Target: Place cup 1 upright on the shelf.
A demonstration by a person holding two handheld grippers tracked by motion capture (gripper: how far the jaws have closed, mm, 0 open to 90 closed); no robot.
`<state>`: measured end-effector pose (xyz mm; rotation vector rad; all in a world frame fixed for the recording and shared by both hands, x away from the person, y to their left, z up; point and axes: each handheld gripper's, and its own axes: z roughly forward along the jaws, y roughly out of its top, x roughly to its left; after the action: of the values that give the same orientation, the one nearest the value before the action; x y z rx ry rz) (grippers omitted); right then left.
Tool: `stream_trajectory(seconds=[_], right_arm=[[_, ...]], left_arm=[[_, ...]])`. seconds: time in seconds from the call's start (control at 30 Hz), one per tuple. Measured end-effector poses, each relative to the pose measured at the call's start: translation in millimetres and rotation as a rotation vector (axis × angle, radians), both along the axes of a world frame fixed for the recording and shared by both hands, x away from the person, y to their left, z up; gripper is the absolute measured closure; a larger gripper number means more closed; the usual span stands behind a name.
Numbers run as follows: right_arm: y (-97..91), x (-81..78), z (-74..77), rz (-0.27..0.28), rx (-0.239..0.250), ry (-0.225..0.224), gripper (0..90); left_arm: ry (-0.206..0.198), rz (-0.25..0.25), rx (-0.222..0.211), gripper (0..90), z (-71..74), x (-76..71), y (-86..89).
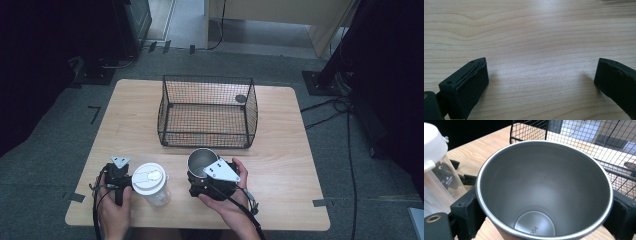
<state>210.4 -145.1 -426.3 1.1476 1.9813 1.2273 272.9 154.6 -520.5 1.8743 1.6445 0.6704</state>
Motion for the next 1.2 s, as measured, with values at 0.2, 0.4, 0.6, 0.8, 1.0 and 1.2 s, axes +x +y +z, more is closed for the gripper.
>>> stream_trajectory(seconds=[0.2,0.4,0.6,0.8,1.0,1.2], right_arm=[[-1.2,2.3,8.9,-0.003,0.005,-0.021,7.8],[-2.1,5.2,19.2,-0.009,0.009,-0.04,7.8],[-3.5,8.9,29.0,-0.022,0.021,-0.063,7.8],[-3.4,13.9,37.8,-0.023,0.019,-0.084,7.8],[-1.3,18.6,44.8,-0.036,0.028,-0.105,7.8],[1.3,22.2,49.0,-0.043,0.028,-0.127,7.8]], left_arm=[[0.0,0.0,0.0,0.1,0.0,0.0,0.0],[-0.002,0.001,-0.002,0.1,-0.1,0.1,-0.1],[-0.001,0.001,0.0,0.1,-0.1,0.1,0.0],[-0.002,0.001,-0.001,0.1,-0.1,0.1,-0.1],[-0.002,0.001,-0.001,0.1,-0.1,0.1,-0.1],[-0.001,0.0,-0.001,0.1,0.0,0.1,0.0]])
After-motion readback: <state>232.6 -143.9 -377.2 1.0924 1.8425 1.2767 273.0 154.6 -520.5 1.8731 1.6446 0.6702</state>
